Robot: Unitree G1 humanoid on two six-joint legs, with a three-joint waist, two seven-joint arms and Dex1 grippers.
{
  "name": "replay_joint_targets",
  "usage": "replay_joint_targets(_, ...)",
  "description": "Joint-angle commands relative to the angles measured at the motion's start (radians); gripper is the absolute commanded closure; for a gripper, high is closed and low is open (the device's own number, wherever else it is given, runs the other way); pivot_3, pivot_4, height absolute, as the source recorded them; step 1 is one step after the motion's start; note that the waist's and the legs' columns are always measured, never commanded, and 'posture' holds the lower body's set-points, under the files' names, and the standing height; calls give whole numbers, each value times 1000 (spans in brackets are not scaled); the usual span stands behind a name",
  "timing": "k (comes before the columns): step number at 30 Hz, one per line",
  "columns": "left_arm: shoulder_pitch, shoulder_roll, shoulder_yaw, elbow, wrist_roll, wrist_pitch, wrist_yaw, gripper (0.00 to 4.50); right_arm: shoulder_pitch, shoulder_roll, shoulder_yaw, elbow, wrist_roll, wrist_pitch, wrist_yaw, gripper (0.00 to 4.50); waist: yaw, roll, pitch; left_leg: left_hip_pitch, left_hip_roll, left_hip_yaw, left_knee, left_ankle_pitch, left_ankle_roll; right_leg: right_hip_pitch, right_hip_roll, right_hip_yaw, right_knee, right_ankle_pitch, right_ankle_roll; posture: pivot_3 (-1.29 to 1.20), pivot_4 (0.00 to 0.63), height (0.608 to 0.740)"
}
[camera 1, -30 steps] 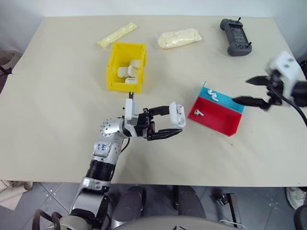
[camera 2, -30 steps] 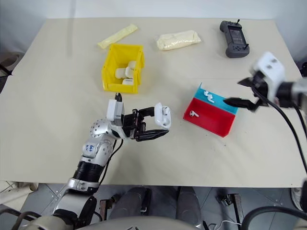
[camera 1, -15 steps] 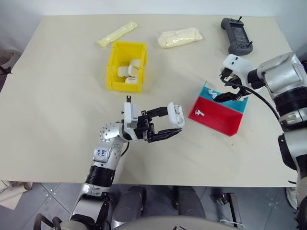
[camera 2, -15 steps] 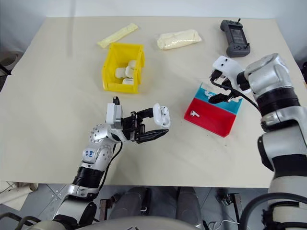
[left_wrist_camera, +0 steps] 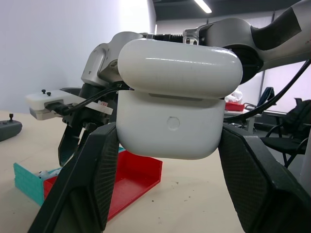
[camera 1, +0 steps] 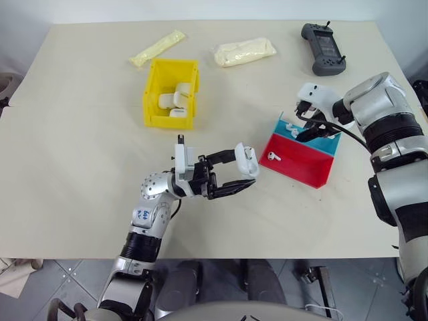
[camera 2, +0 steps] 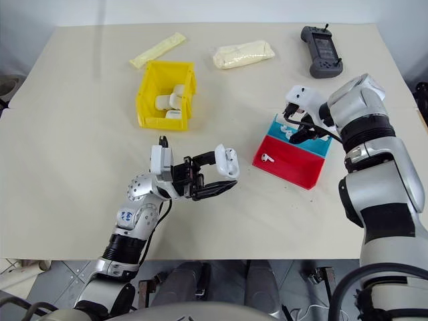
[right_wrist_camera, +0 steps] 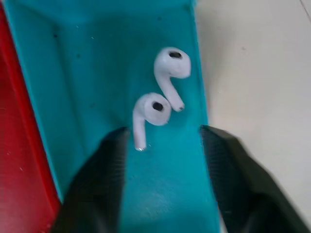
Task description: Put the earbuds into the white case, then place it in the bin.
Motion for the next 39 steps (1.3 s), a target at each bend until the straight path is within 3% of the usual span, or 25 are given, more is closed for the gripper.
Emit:
replay_joint_targets(1, 6, -1, 0, -32, -3, -21, 3, 1751, -21, 7, -21, 12, -21, -6, -6, 2202, 0, 0, 0, 0, 0, 0, 0, 0, 0, 0, 0, 0, 0, 0, 0, 0, 150, 740)
replay_joint_targets(13, 9, -3, -4, -33, -2, -29, 8, 1751, -20, 60, -35, 39, -65, -6, -30, 2202, -5, 0, 0, 1, 0, 0, 0, 0, 0, 0, 0, 0, 1, 0, 0, 0, 150, 740)
replay_joint_targets(20, 9, 1, -4, -34, -3, -30, 8, 1751, -13, 61, -35, 42, -75, -11, -26, 4336, -6, 0, 0, 1, 0, 0, 1, 0, 0, 1, 0, 0, 1, 0, 0, 0, 150, 740)
replay_joint_targets(21, 6, 1, -3, -32, -4, -29, 7, 1751, -14, 61, -35, 42, -77, -10, -27, 4469, -6, 0, 0, 1, 0, 0, 1, 0, 0, 1, 0, 0, 1, 0, 0, 0, 150, 740)
replay_joint_targets(38, 3, -4, -4, -25, -3, -33, 7, 1751, 4, 18, -38, 3, -83, -29, 53, 4469, -4, 0, 0, 1, 0, 0, 1, 0, 0, 1, 0, 0, 1, 0, 0, 0, 150, 740)
replay_joint_targets(39, 3, -4, -4, -25, -3, -33, 7, 1751, 11, 15, -36, -8, -82, -29, 71, 4228, -4, 0, 0, 1, 0, 0, 1, 0, 0, 1, 0, 0, 1, 0, 0, 0, 150, 740)
